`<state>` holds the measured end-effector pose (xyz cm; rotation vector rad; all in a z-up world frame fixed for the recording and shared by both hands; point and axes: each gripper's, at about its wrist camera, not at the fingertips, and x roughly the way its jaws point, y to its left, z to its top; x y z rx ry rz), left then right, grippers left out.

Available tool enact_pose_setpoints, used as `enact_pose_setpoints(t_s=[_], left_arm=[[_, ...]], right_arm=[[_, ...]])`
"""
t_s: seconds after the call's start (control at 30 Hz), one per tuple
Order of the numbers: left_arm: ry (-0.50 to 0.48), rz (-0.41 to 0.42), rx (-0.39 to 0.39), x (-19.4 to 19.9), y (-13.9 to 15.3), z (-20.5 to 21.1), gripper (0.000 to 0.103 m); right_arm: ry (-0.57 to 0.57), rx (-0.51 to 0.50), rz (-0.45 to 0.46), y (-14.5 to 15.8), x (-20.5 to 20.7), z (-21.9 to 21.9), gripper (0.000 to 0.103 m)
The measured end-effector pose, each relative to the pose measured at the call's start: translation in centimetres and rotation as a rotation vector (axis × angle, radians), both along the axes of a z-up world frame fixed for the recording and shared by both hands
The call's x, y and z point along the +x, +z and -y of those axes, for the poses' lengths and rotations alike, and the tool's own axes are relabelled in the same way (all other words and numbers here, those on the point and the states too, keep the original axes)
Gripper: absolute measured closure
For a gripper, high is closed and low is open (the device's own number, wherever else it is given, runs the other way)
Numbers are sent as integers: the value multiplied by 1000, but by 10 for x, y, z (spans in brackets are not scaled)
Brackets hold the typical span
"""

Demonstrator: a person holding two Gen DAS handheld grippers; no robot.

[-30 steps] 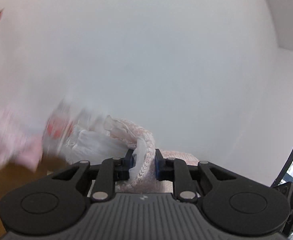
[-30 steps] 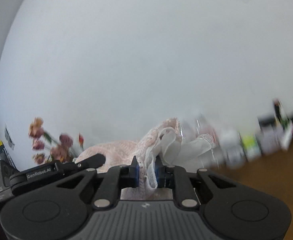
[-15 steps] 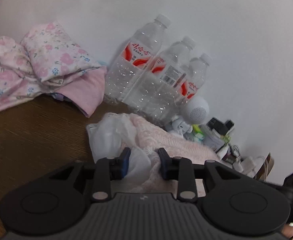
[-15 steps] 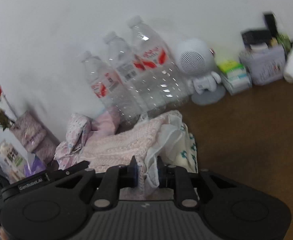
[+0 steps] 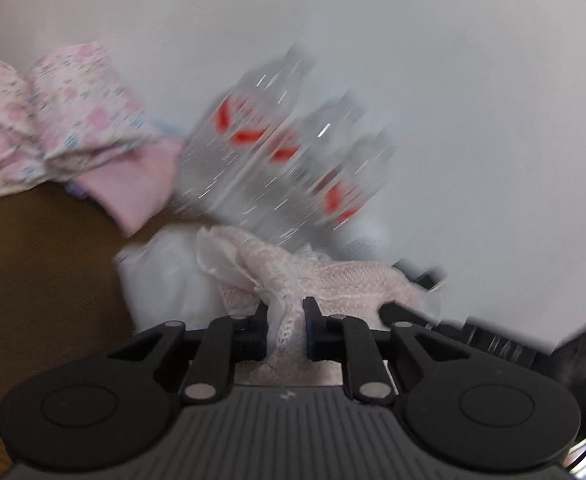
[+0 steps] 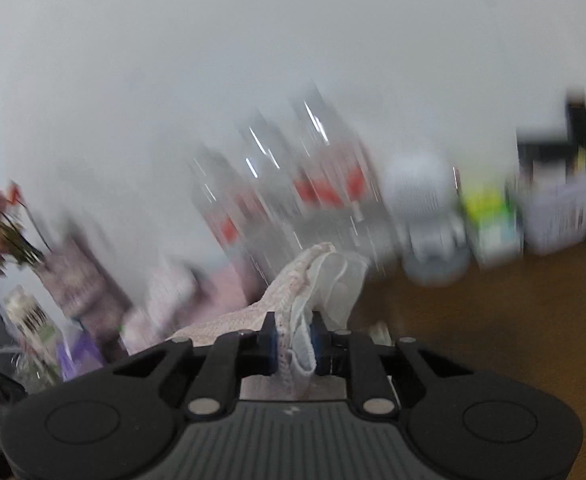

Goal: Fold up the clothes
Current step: 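Grasp the folded dress bundle with both grippers and lift it toward the bottles, then lower the pink lace bundle in front of the water bottles with both grippers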

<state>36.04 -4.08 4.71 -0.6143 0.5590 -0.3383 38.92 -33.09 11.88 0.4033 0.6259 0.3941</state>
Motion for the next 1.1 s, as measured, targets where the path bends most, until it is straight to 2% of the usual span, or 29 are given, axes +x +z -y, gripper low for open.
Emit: enact_pose_setpoints(t_s=[0.03,0.07,0.13,0.17,0.2,0.23,0.27,0.33,0.37,0.4,0.43,0.5,0.57,0.6,0.63,0.73,0.8,0.87,0.9,0.97,1.03,1.07,1.1], left_arm=[[12,-8,33,0,-7,2,83],[25,-16,67,0,-14,4,80],[23,0,73,-1,-14,3,76],[29,9,58,-3,-12,1,70],[44,5,56,-4,-9,-2,51],[60,1,55,-6,-6,-5,40],[95,13,94,-8,1,-6,40],[165,67,194,-13,19,-4,43],[199,111,254,-15,29,1,48],[192,171,306,-18,37,10,62],[183,232,358,-20,44,19,75],[144,230,469,-17,34,40,86],[104,224,579,-13,23,62,89],[108,186,629,-10,10,65,90],[126,154,641,-8,0,66,90],[143,138,616,-9,-7,61,88],[165,152,524,-13,-3,50,85],[187,167,429,-17,1,39,79],[208,181,386,-19,2,34,75],[262,202,346,-24,5,27,74],[271,203,339,-23,14,25,74],[242,188,347,-20,17,26,74],[211,172,351,-19,19,28,73]], right_arm=[[-4,-4,-45,-13,5,1,83],[-10,-5,-80,-24,8,3,75],[-27,28,-59,-27,4,11,68],[-34,43,-53,-24,2,16,64],[-43,57,-42,-20,0,22,62],[-59,65,0,-12,-6,28,60],[-77,58,44,-4,-13,33,58],[-122,-1,131,11,-26,36,63],[-129,-24,186,15,-32,33,78],[-131,-44,238,19,-37,30,92],[-108,-47,265,18,-37,24,91],[-55,-81,239,5,-26,5,94],[-41,-102,159,-16,-11,-9,94],[-36,-106,129,-25,-7,-13,94],[-32,-108,103,-32,-3,-16,94],[-58,-93,102,-29,-3,-11,89],[-120,-88,103,-16,-9,-1,76],[-108,-71,135,-1,-19,10,72],[-97,-61,143,5,-23,15,65],[-13,-22,81,5,-21,19,54],[38,1,-3,-3,-17,20,63],[36,20,-39,-11,-15,20,86],[34,39,-75,-19,-13,20,97]])
